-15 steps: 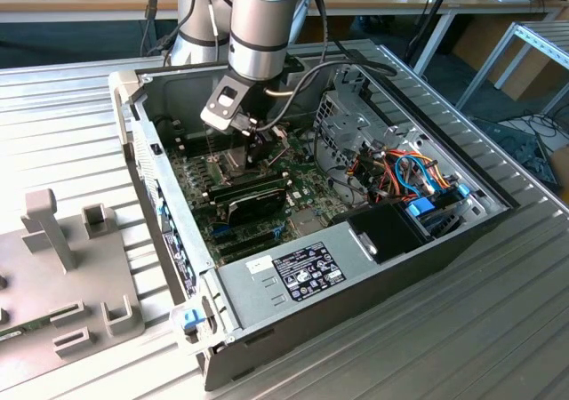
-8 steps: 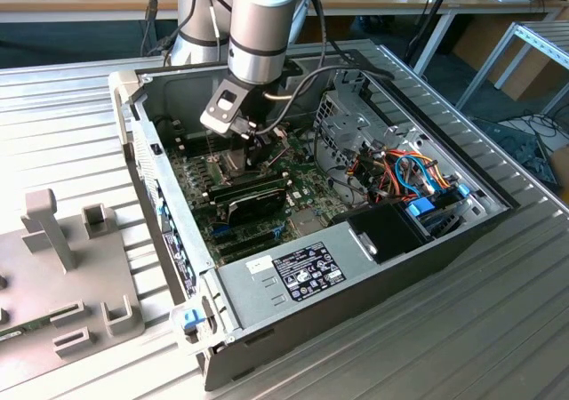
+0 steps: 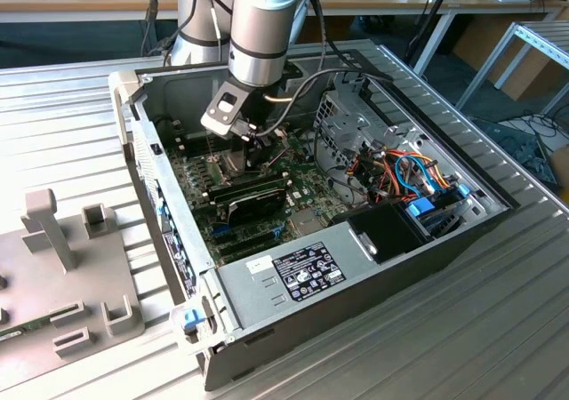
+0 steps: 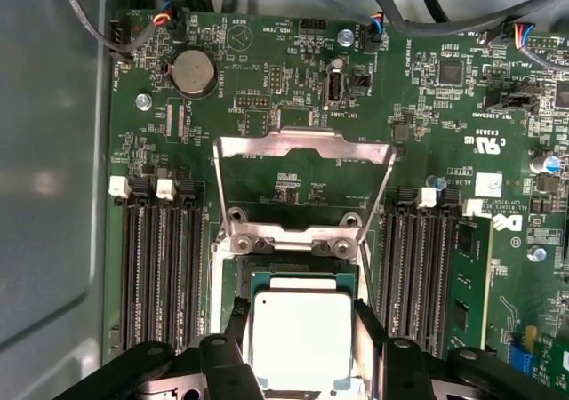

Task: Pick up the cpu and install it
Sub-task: 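Place the cpu into insertion slot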

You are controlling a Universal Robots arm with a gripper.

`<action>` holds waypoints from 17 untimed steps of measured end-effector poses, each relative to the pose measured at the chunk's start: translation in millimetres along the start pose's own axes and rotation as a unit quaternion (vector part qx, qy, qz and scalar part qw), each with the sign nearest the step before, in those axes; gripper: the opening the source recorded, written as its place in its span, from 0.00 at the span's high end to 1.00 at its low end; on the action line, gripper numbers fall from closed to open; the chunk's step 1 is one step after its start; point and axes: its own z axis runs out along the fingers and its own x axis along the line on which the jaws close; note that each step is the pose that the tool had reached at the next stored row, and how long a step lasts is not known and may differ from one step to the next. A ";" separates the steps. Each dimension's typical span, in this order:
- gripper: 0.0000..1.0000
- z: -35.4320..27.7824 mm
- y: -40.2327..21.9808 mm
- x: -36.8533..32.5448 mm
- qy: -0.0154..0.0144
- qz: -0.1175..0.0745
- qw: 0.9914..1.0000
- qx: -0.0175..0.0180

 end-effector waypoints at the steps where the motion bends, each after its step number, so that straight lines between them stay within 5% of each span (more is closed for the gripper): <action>1: 0.45 0.1 0.0 0.0 0.000 0.000 1.000 0.000; 17: 0.45 2.3 0.4 2.2 0.000 0.001 1.000 0.000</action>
